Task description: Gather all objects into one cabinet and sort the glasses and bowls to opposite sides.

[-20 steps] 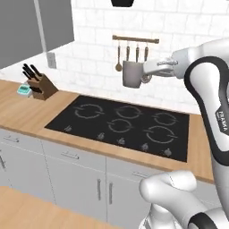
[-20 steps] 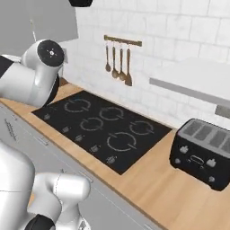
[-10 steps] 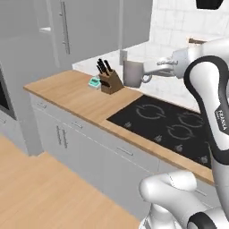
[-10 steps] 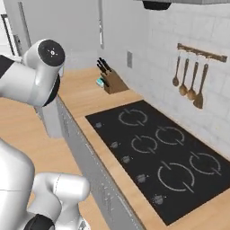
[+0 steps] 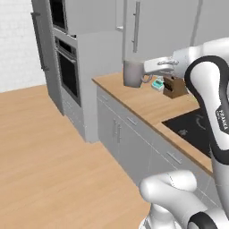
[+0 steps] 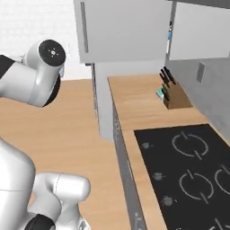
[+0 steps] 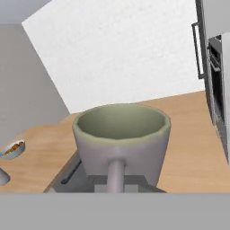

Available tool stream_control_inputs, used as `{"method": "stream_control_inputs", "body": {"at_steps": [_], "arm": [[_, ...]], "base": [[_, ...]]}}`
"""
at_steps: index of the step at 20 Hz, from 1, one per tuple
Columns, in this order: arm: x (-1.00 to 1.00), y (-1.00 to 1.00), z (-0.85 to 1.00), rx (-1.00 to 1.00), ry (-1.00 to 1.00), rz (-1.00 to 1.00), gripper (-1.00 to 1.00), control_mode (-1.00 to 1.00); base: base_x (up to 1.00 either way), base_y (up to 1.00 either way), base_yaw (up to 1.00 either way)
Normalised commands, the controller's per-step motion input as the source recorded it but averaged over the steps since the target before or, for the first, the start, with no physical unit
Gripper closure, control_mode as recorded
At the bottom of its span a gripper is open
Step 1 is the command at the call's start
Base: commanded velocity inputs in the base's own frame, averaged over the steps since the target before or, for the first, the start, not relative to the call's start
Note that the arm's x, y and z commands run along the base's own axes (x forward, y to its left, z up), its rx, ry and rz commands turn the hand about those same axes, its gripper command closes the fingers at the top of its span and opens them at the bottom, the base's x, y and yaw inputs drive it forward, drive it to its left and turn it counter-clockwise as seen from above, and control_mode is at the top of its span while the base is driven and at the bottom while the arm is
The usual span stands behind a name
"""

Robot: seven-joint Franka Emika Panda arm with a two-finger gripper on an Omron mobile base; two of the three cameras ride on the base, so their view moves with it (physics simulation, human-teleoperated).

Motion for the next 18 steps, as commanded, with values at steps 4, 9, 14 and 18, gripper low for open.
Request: {"method": "stream_control_inputs", "body": {"at_steps": [4,9,14,18], "arm": [[0.00,0.00,0.00,0.00,0.00,0.00,1.00,1.00],[0.00,0.00,0.00,0.00,0.00,0.00,1.00,1.00],[0.00,0.00,0.00,0.00,0.00,0.00,1.00,1.00],[0.00,0.00,0.00,0.00,0.00,0.00,1.00,1.00]], "base": [[0.48,0.66,0.35],[0.72,0.61,0.23],[0.91,0.33,0.04],[0.91,0.33,0.00]]}}
